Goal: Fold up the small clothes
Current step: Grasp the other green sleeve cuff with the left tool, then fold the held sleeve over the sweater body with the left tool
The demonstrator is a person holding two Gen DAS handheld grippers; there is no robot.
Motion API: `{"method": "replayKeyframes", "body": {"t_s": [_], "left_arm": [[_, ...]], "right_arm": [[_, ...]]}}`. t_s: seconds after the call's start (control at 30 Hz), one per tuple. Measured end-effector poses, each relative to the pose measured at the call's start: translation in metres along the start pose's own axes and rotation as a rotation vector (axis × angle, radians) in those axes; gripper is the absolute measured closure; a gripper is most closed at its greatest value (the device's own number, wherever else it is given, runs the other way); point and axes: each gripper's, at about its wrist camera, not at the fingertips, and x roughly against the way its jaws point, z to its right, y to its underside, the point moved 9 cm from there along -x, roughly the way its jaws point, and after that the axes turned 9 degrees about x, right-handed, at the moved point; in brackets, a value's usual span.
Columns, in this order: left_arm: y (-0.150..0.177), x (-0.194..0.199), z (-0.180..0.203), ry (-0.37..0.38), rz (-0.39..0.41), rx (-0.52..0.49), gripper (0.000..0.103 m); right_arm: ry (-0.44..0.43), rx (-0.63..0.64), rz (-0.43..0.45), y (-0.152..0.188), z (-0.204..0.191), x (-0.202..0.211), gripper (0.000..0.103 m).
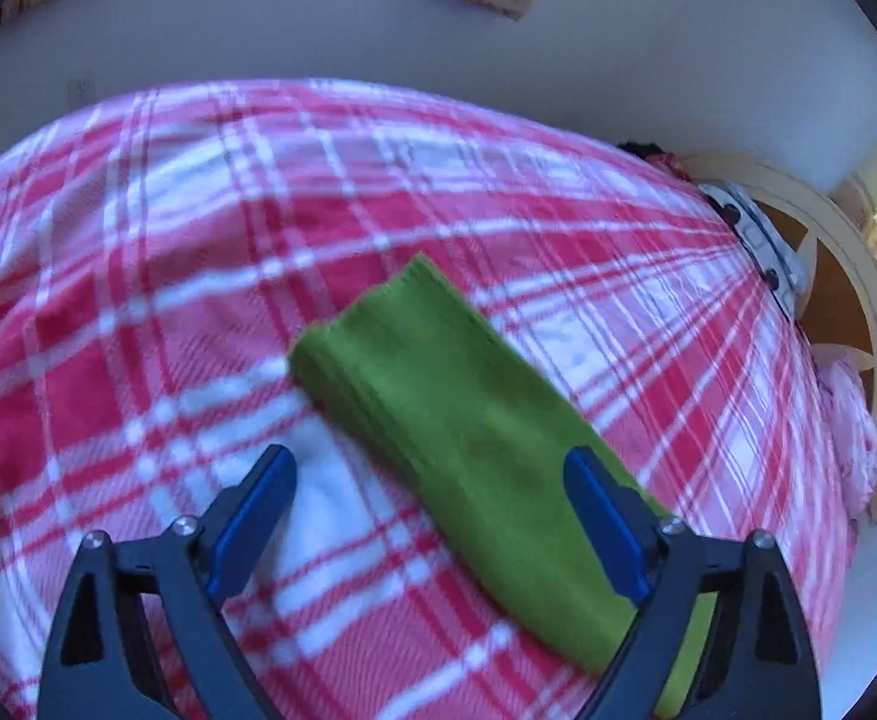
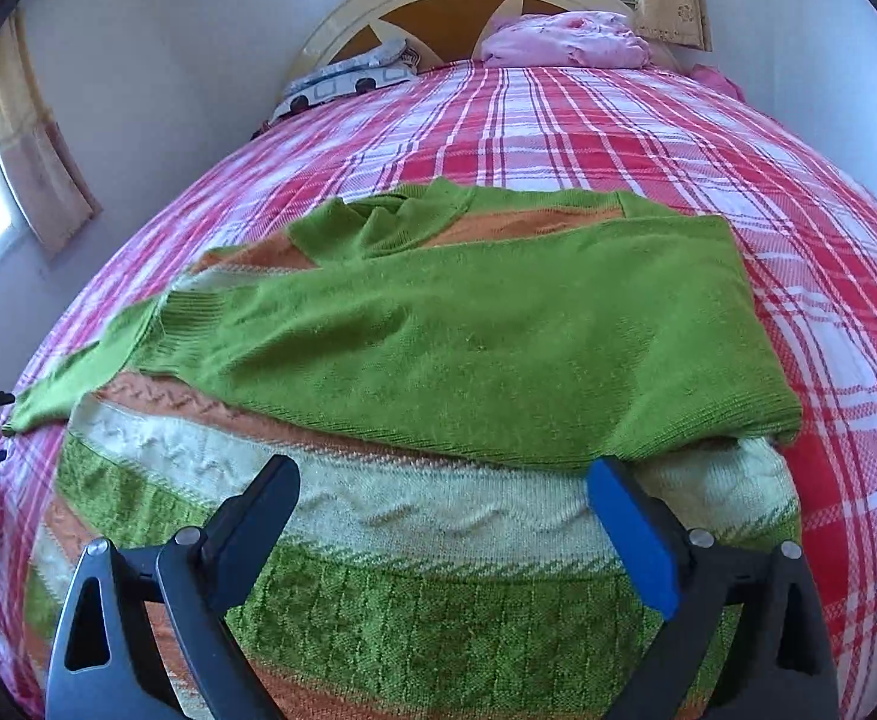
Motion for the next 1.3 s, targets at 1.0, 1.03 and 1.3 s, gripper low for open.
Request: {"method": "replayKeyframes", "body": {"t_s": [1.0,1.03,1.3], "left_arm": [[0.07,0.091,0.167,0.234,0.226,-0.425,0.094],[0.087,0.1,0.181,0.268,0.221,-0.468,0.094],[0.227,0.132,0.248,0.447,0.134,-0.712,0.094]], "right_arm": [[0.016,0.003,-0.009,0.0,-0.001,-0.003,0.005],[0.016,0.003,-0.009,0.0,-0.002,-0.003,0.005],[0.012,0.0,-0.005,0.0,-0.002,-0.003,0.005]]}}
